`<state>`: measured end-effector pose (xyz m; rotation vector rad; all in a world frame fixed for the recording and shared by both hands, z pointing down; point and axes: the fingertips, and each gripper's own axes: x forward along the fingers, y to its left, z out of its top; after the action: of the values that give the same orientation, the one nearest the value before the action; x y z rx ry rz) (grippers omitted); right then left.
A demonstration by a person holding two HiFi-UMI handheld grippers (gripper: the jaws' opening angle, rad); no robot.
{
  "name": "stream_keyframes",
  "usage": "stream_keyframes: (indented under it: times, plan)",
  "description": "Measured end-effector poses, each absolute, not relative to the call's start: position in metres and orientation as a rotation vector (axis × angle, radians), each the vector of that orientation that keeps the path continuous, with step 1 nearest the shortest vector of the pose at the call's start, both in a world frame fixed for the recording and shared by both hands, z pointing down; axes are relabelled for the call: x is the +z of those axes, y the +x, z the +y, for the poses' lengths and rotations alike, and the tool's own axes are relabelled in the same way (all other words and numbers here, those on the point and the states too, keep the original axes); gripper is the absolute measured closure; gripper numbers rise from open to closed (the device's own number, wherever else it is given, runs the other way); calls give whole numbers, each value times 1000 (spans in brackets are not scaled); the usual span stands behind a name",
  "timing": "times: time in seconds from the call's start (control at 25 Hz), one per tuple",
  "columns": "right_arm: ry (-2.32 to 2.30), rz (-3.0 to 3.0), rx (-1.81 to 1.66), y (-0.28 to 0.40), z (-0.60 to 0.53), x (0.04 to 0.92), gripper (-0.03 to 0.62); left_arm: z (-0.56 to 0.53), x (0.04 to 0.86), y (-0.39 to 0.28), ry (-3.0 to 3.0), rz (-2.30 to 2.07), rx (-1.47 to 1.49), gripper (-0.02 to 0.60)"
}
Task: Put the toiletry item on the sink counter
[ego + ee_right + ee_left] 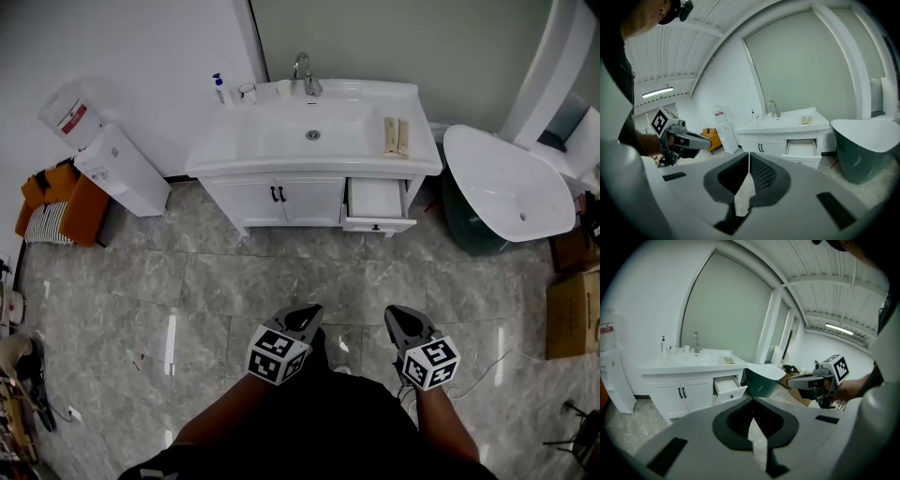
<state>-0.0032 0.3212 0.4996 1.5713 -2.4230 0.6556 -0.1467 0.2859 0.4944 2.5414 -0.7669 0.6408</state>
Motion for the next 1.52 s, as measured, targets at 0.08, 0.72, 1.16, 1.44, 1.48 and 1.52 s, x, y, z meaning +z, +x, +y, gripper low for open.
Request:
stream_keyframes:
  times: [0.08, 0.72, 1.16, 1.44, 1.48, 1.52]
  plan:
    - [1575, -2405, 662, 3, 304, 503, 591, 264, 493, -138, 2553, -752, 627, 581]
    - [1668, -2286, 658, 18, 128, 493, 591, 66, 477, -117, 2655, -611, 625, 581]
    - [1703, -2245, 661, 19, 47, 495, 591, -18, 488, -123, 2649, -593, 638, 581]
    - [1712, -2230, 633, 52, 0, 499, 591, -49, 497, -112, 2619, -633, 632, 581]
    - [1713, -2226, 625, 59, -7, 500, 591, -52, 499, -110, 2612, -643, 635, 581]
    - [1713, -2222, 620, 68, -15, 501, 591, -57, 501, -108, 2604, -657, 640, 581]
